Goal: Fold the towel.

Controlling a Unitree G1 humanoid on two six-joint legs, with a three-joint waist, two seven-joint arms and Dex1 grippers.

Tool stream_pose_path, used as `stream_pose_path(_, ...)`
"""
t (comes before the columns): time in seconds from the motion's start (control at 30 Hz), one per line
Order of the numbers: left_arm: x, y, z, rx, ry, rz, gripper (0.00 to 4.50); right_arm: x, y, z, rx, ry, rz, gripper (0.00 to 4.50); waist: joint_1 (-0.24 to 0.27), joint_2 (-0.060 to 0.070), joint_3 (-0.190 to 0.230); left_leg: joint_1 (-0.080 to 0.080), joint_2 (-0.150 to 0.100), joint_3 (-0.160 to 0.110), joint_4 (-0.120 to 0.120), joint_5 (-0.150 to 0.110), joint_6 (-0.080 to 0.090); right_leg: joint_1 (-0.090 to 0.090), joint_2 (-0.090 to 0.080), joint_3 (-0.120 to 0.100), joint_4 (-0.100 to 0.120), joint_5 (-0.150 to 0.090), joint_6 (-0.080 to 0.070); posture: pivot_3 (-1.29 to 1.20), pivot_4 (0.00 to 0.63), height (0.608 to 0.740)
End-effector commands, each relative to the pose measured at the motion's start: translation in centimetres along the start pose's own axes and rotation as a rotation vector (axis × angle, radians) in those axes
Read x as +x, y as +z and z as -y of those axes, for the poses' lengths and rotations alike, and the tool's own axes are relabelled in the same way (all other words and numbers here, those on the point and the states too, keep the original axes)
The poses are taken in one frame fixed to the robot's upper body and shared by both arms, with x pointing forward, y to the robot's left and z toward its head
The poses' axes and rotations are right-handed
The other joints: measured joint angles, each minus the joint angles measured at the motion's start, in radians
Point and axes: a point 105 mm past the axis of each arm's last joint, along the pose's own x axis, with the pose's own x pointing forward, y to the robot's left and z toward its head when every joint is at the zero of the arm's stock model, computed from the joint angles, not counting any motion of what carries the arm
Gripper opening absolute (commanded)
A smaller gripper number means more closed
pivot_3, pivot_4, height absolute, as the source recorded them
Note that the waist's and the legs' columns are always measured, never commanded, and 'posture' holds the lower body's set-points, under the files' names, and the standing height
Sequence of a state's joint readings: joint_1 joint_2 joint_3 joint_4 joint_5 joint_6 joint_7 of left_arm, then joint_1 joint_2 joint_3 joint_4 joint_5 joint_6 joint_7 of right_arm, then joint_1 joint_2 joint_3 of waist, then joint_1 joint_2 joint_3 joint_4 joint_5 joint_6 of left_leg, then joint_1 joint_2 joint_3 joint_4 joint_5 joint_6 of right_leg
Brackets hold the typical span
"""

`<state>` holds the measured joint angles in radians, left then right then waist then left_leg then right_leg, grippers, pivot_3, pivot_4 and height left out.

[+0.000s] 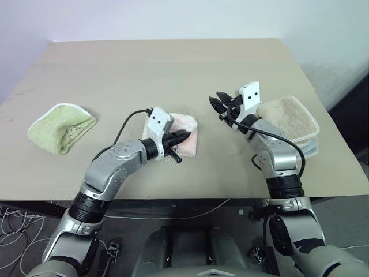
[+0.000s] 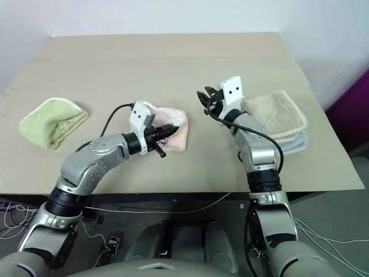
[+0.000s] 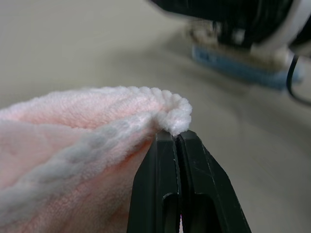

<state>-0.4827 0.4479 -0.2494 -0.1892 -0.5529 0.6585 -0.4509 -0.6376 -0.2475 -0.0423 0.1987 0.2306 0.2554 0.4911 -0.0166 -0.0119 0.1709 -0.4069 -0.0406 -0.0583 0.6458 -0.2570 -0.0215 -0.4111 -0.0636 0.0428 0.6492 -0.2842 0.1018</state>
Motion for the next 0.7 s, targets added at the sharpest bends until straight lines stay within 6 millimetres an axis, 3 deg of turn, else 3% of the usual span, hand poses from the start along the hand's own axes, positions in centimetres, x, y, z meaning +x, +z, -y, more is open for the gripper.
stream_pose_path(0.03, 0.4, 0.0, 0.4, 0.043, -0.022, 0.005, 0.05, -0.3, 1.5, -0.1, -0.021, -0.008, 0.057, 1.41, 0.001, 0.000, 0.000, 0.000, 0.000, 0.000, 0.000, 0.000, 0.000, 0.000, 0.000, 0.000, 0.000, 0.000, 0.000, 0.00, 0.150, 0.740)
stream_pose_path(0.17, 0.4, -0.4, 0.4, 0.022, -0.041, -0.005, 0.05, -0.3, 1.4, -0.2, -0.016, -0.010, 0.058, 1.41, 0.001, 0.000, 0.000, 0.000, 0.000, 0.000, 0.000, 0.000, 0.000, 0.000, 0.000, 0.000, 0.000, 0.000, 0.000, 0.00, 0.150, 0.740)
stream_pose_path(0.27, 0.0, -0.1, 0.9, -0.007, -0.075, 0.013, 0.65, -0.3, 1.4, -0.3, -0.014, -0.010, 0.058, 1.41, 0.001, 0.000, 0.000, 0.000, 0.000, 0.000, 0.000, 0.000, 0.000, 0.000, 0.000, 0.000, 0.000, 0.000, 0.000, 0.00, 0.150, 0.740)
stream_pose_path(0.47, -1.1, 0.6, 1.6, -0.078, -0.125, 0.067, 2.67, 0.0, 1.4, -0.4, -0.012, 0.000, 0.057, 1.41, 0.000, 0.000, 0.000, 0.000, 0.000, 0.000, 0.000, 0.000, 0.000, 0.000, -0.001, 0.000, 0.000, 0.000, 0.000, 0.00, 0.150, 0.740)
stream_pose_path(0.63, -2.3, 2.8, 2.4, -0.126, -0.175, 0.179, 4.41, 0.2, 1.4, -0.6, -0.011, 0.011, 0.055, 1.41, 0.001, 0.000, 0.000, 0.000, 0.000, 0.000, 0.001, 0.000, 0.000, 0.000, -0.001, 0.000, 0.000, 0.000, 0.000, 0.00, 0.150, 0.740)
stream_pose_path(0.7, -2.6, 3.2, 2.3, -0.128, -0.162, 0.199, 4.46, 0.2, 1.4, -0.7, -0.011, 0.014, 0.055, 1.41, 0.001, 0.000, 0.000, 0.000, 0.000, 0.000, 0.001, 0.000, 0.000, 0.000, -0.001, 0.000, 0.000, 0.000, 0.000, 0.00, 0.150, 0.740)
